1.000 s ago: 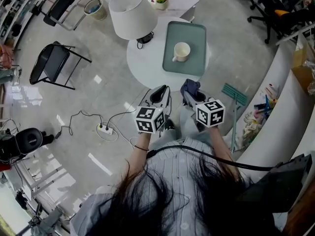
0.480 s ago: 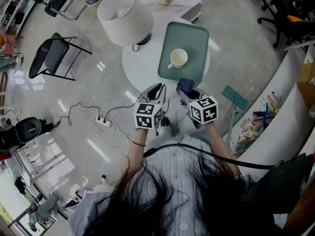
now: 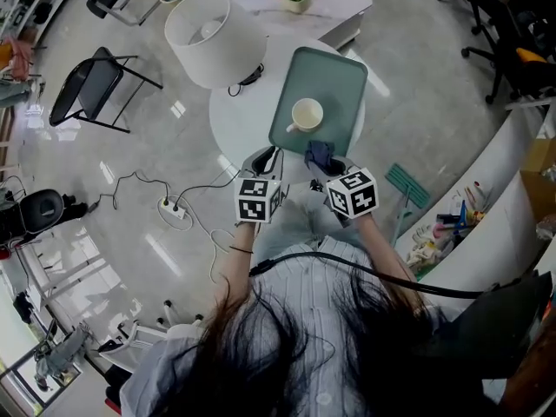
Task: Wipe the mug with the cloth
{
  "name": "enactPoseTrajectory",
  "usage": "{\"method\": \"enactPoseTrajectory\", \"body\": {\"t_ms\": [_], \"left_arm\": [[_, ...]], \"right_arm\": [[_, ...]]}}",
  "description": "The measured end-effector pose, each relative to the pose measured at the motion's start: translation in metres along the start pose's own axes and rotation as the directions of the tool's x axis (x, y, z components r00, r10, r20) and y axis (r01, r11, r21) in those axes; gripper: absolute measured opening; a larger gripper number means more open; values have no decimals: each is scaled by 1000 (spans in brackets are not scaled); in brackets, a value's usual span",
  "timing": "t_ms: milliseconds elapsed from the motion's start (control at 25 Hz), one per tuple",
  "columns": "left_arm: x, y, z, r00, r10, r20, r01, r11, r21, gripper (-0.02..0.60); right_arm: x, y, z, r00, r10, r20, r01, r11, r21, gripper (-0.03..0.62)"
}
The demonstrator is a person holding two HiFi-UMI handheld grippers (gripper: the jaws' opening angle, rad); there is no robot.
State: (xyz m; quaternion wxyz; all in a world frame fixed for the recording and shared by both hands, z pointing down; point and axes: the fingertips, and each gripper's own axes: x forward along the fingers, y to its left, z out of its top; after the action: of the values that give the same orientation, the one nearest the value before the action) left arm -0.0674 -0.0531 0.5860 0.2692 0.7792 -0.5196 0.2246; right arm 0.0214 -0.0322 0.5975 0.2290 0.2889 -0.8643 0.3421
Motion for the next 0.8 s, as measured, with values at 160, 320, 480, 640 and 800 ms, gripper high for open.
{"method": "enactPoseTrajectory", "body": {"t_ms": [160, 320, 480, 640, 800], "left_arm": [[6, 2, 1, 1000, 4, -27, -4, 1000, 27, 38], [11, -1, -4, 998, -1, -67, 7, 996, 93, 38], [20, 2, -5, 995, -10, -98, 26, 987, 159, 38], [34, 5, -8, 990, -36, -138, 65, 975, 214, 40], [51, 8, -12, 979, -57, -195, 114, 948, 297, 41]], "right_arm": [[5, -7, 4, 1000, 0, -11, 0, 1000, 15, 86], [10, -8, -1, 999, 3, -41, -1, 1000, 30, 87], [18, -6, 2, 999, 8, -47, -5, 999, 53, 87], [30, -5, 8, 998, 3, -62, 0, 998, 57, 87], [38, -4, 12, 997, 11, -78, -6, 998, 68, 87]]}}
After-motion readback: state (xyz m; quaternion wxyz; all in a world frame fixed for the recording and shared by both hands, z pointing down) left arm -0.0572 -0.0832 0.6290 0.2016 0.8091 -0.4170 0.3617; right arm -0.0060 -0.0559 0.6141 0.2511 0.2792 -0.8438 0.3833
